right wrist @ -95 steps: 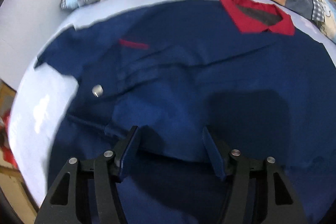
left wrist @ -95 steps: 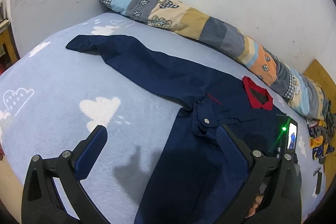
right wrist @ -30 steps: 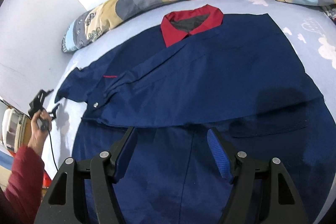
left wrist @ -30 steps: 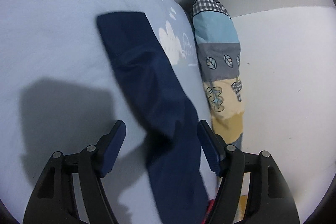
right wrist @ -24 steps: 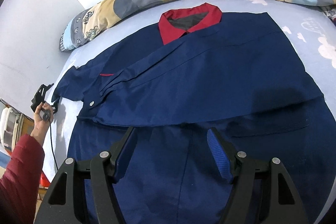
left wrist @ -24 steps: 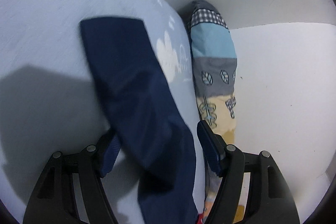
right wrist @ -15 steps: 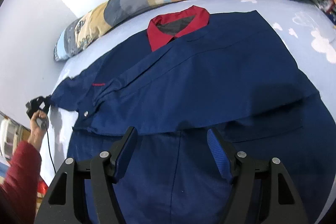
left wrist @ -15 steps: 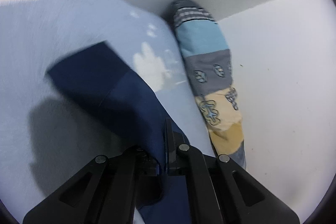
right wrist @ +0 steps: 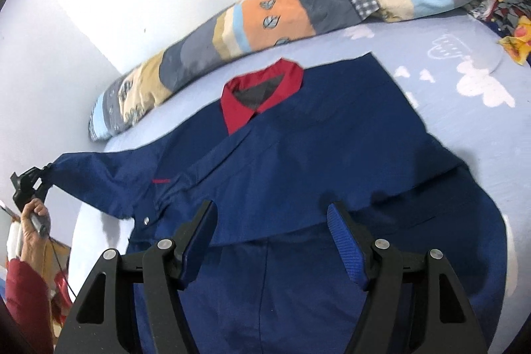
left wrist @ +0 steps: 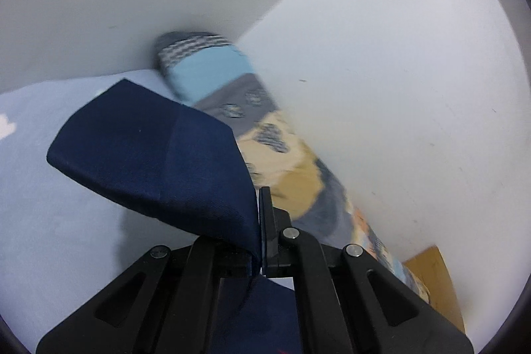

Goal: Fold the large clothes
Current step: 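Lift the sleeve with the left tool and fold it across the jacket body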

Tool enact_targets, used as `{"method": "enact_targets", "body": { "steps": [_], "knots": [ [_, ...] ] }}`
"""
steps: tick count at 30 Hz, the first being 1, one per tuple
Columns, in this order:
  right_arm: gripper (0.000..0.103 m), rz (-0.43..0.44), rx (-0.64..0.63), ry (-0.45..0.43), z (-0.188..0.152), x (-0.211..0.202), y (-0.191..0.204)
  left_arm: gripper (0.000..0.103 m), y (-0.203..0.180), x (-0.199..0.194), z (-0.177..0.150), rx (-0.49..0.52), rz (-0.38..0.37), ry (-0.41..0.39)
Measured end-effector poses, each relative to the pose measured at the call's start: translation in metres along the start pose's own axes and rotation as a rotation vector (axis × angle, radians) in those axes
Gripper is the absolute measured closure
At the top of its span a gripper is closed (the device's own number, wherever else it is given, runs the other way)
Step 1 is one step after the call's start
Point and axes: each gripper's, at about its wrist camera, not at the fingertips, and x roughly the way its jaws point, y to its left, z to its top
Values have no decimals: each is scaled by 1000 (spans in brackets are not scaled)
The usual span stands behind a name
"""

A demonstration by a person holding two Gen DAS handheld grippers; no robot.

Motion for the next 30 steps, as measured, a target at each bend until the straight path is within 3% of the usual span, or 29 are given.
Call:
{"method": "enact_targets", "body": {
  "steps": [8, 14, 21, 22, 30],
  "knots": [
    [31, 10, 62, -92, 15, -35, -27, 102, -143, -15, -31, 147, -96, 43],
    [31, 22, 114, -171, 24, -66, -53, 102, -245, -9, -88, 240, -183, 108],
    [31, 15, 192, -239, 31, -97, -94, 102, -334, 28, -197, 353, -238, 255],
    [31, 6, 201, -252, 32, -101, -100, 102, -346, 37, -225, 387, -235, 281],
    [31, 5, 271, -298, 35, -122, -134, 102, -355, 93, -406, 478, -175, 504]
  ]
}}
